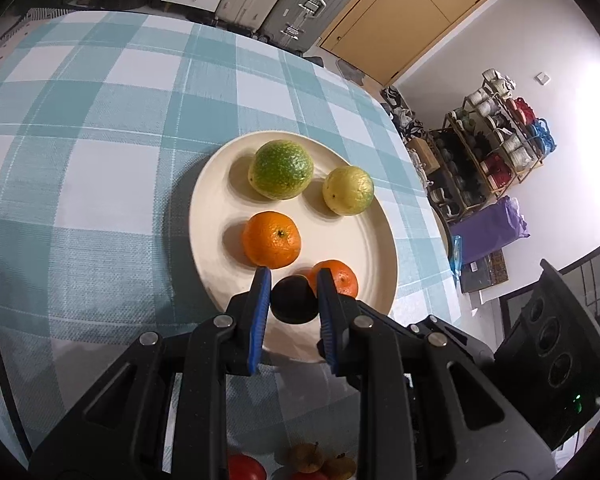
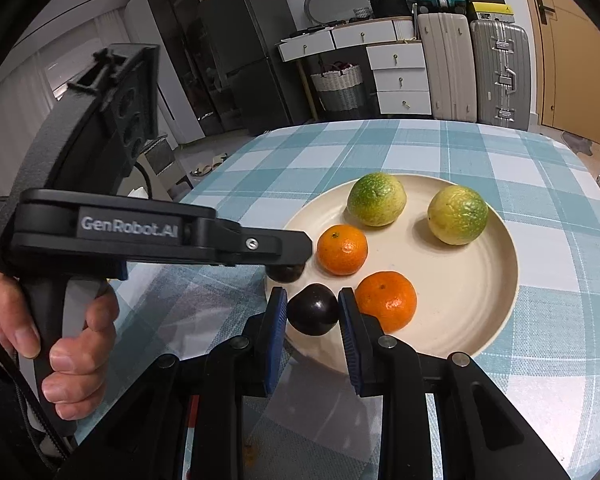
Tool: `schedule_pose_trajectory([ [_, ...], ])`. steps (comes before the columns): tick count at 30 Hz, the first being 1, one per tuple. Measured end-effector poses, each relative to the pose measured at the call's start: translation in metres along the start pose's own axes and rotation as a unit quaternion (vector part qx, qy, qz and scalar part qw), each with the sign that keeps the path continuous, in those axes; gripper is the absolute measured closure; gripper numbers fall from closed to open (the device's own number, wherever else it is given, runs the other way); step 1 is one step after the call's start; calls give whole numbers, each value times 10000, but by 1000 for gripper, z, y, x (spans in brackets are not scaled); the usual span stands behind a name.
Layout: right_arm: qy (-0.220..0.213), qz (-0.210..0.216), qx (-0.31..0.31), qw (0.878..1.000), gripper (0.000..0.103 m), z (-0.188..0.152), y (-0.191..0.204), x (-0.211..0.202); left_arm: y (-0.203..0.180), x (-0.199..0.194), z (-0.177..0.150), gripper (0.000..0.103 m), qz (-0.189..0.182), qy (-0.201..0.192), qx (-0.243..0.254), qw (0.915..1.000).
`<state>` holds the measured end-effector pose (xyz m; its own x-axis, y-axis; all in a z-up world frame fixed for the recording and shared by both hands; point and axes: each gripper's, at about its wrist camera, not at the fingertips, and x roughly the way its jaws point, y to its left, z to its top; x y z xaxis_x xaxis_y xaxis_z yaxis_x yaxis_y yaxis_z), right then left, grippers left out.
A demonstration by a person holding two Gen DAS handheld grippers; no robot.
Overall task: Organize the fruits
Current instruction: 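Lower the plum onto the plate beside the other plum and open the right gripper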
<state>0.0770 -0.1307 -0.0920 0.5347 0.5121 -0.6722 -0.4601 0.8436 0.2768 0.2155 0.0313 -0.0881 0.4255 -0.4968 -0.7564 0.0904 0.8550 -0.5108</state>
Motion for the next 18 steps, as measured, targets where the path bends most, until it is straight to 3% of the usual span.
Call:
schedule_pose_trajectory([
  [4, 103, 30, -78, 9999, 72, 1, 2, 5, -3, 6, 3, 82, -39, 15, 44, 10000],
  [8, -18, -20, -126, 9999, 59, 2, 3, 1, -6, 9, 5, 82, -8, 40, 39, 10000],
  [11, -106, -5, -122, 9999, 57, 0, 2, -7, -8, 7, 6, 81, -67, 74, 73, 9999],
  [12, -130, -13, -110, 9999, 55, -2, 1, -11, -9, 5, 5, 79, -50, 57, 85, 9999],
  [14, -172, -44, -76, 9998, 53, -7, -1, -18, -10, 2, 5, 65, -42, 19, 91, 9999],
  [18, -228, -74, -44, 9997, 53, -14, -3, -29, -10, -7, 4, 64, 11, -85, 64, 9999],
])
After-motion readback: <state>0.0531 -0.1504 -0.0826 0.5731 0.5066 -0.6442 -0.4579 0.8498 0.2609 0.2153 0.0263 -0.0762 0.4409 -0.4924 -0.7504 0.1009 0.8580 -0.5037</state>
